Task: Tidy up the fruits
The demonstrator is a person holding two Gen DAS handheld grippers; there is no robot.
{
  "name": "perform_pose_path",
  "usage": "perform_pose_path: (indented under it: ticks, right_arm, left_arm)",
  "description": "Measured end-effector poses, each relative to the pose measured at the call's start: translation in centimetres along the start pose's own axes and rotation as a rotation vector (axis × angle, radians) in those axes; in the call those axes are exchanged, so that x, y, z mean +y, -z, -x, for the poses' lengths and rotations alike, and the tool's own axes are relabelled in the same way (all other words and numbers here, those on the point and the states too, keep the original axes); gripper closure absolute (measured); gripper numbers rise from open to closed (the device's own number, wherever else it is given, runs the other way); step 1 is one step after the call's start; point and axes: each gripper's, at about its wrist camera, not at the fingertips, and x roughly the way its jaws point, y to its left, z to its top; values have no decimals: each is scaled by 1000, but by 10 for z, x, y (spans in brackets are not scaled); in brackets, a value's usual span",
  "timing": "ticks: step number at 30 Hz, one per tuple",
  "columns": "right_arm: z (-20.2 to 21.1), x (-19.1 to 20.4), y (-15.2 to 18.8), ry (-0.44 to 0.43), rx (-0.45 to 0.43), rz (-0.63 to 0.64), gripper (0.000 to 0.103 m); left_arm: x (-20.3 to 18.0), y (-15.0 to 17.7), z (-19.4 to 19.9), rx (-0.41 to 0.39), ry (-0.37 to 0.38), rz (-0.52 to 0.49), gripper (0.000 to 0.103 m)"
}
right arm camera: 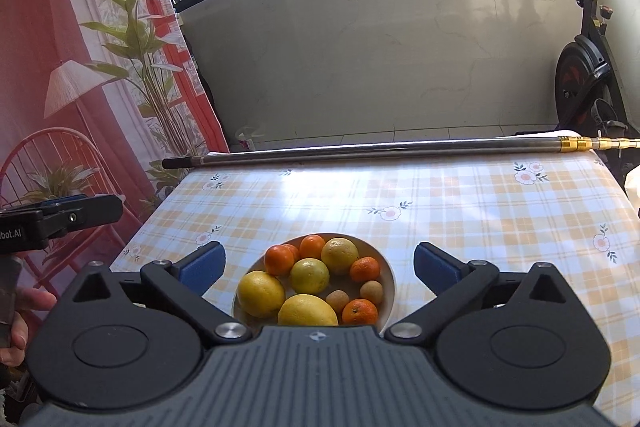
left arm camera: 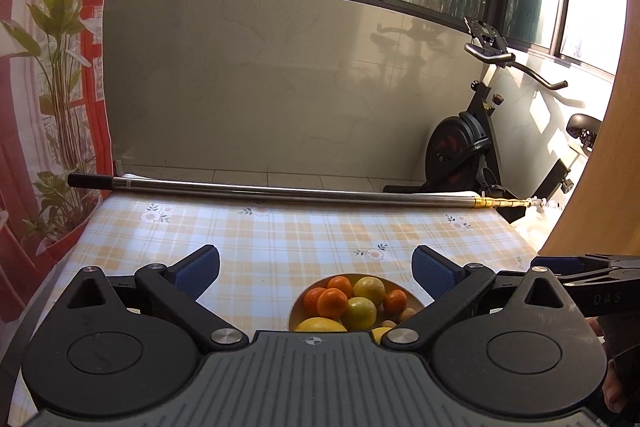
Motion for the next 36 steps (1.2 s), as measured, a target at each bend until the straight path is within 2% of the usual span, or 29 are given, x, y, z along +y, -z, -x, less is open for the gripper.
perform_pose_path:
  ticks: [7,11,17,28,36]
  right_arm:
    - [55,21,-3,35,-115,32,0]
    - [76,31,-2,58,-140,54,0]
    - [102,41,-2,58,-181,55,0]
    - [137,53,-6,97,-285,87,0]
    - [149,51,-6,97,-323,82,0]
  left_arm:
    - [-22,-9,46,-116,25,-22,0]
    - [-34,-12,66,-147,52,-34,0]
    - [-50,-10,96,-201,27,-60,0]
    - [-62,-17,130,-292,4,-72,0]
    - [-71,-17,135,-311,-23,-105,0]
